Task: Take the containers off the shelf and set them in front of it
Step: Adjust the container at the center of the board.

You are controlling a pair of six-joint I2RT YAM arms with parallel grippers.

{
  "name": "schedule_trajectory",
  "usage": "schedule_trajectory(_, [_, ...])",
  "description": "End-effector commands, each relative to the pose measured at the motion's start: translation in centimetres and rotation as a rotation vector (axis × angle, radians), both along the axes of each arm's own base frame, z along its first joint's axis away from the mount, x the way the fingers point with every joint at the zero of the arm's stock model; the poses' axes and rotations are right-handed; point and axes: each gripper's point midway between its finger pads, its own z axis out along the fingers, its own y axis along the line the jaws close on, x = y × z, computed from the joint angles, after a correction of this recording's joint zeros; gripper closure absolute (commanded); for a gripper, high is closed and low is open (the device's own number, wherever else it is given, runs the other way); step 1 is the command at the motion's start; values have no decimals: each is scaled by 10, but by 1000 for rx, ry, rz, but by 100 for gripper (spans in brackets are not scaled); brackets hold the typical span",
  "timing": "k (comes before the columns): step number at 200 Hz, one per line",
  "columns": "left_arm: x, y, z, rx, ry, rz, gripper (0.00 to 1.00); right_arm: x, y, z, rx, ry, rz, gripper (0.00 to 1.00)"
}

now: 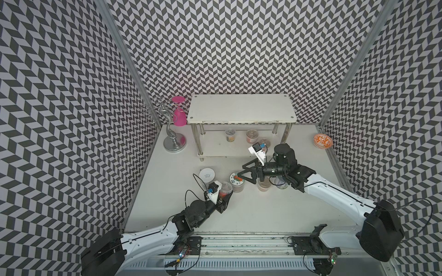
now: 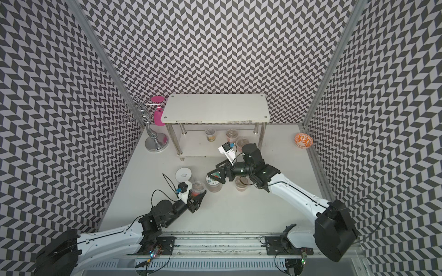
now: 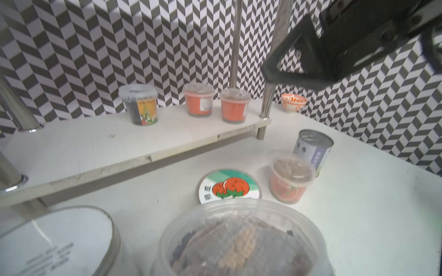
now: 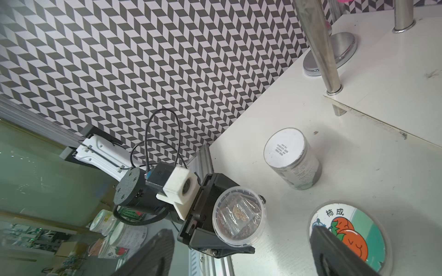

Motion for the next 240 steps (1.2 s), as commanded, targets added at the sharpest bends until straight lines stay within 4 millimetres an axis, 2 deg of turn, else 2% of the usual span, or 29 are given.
schedule_trajectory(1, [1, 5, -5, -41, 13, 38, 39, 7, -5, 17, -16, -137, -29, 6])
schedule_trajectory(38, [-4, 10, -36, 1, 62, 62, 39, 12, -10, 23, -33, -230, -64, 6])
schedule_trajectory(84, [-11, 1, -48, 38, 84, 59, 38, 16, -11, 27, -44, -267, -73, 6])
schedule_trajectory(140, [-19, 0, -80, 117, 180, 37, 38, 15, -11, 21, -54, -266, -64, 6])
schedule_trajectory(212, [-20, -9, -99, 182, 210, 15, 34, 14, -15, 17, -70, -274, -73, 5])
schedule_trajectory(240, [-21, -11, -103, 196, 221, 5, 29, 12, -16, 13, -75, -273, -73, 5])
